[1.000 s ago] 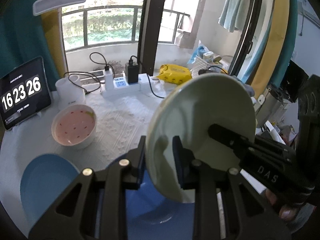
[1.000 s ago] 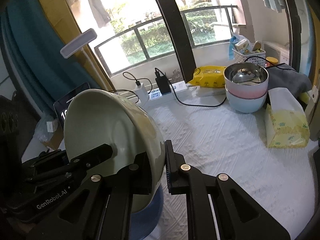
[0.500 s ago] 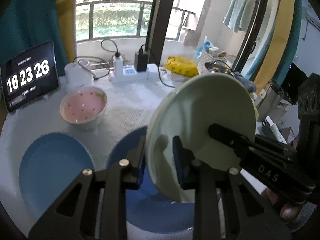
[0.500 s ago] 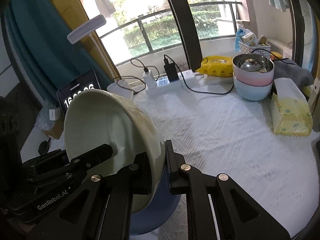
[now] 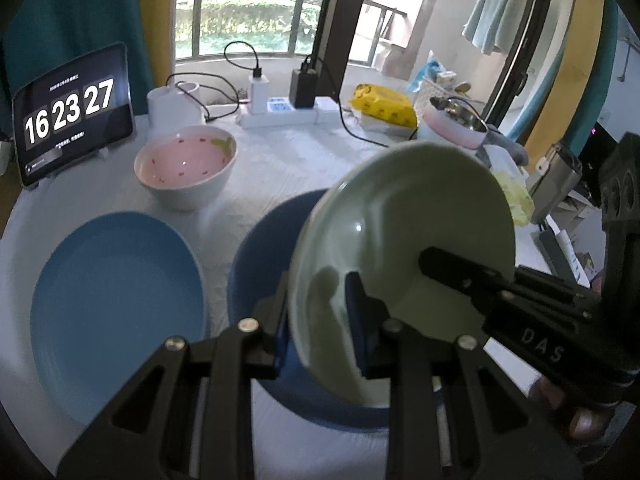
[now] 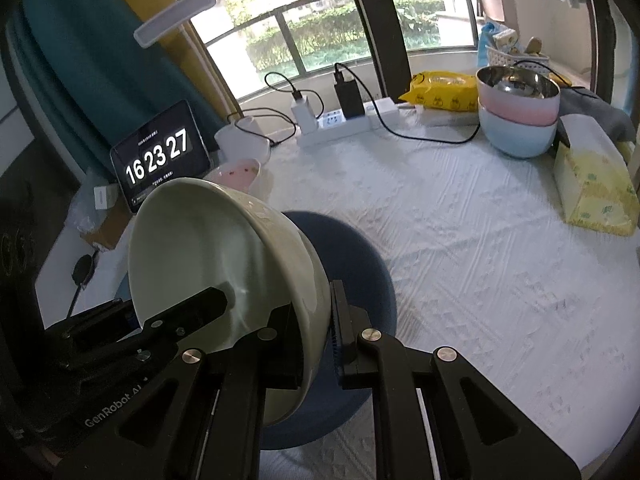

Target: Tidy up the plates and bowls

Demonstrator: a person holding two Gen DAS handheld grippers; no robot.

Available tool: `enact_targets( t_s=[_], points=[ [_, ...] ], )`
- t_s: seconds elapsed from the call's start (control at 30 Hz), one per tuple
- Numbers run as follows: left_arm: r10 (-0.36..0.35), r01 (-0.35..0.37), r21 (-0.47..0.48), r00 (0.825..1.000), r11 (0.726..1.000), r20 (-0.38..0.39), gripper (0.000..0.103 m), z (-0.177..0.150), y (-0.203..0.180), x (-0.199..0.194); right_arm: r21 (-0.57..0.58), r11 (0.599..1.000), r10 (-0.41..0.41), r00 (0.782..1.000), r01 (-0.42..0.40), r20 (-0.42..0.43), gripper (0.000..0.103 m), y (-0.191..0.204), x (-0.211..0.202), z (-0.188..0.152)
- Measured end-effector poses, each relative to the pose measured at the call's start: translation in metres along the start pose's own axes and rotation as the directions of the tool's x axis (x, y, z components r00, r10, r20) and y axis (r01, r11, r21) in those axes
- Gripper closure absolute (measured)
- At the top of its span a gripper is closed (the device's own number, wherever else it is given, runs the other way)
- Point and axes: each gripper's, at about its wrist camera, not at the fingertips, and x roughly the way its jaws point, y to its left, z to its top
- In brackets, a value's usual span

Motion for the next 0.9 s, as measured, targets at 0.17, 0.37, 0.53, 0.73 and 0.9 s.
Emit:
enact_targets(
  t_s=[0.17,0.37,0.53,0.73,0.9],
  points=[
    [0.025,-0.025,0.014,1.000,1.000,-0.005,0.077,-0.006,0.000,0.002,0.001,1.000,0.000,1.000,0.000,-0.021,0.092,0.001,0.004,-0.004],
    [0.080,-0.080,0.053,0.997,0.995,0.009,0.077,-0.011,-0.002,0.005,-0.010,1.000,-0.009,0.998,0.009,-0.058,0.092,0.003,0.012,-0.007],
    [0.089,-0.090,0.060,0.996,0.994,0.012,0.077,-0.013,-0.001,0.008,-0.032,0.999,-0.029,0.997,0.027,-0.071,0.092,0.005,0.016,-0.007],
    [0.086,-0.086,0.057,0.996,0.995,0.010,0.076,-0.011,-0.001,0.008,-0.063,0.996,-0.066,0.994,0.060,-0.089,0.092,0.007,0.020,-0.006],
    [0.085,-0.085,0.045,0.996,0.995,-0.001,0.076,-0.011,0.000,0.007,-0.085,0.993,-0.090,0.990,0.082,-0.106,0.092,0.009,0.023,-0.003]
  ],
)
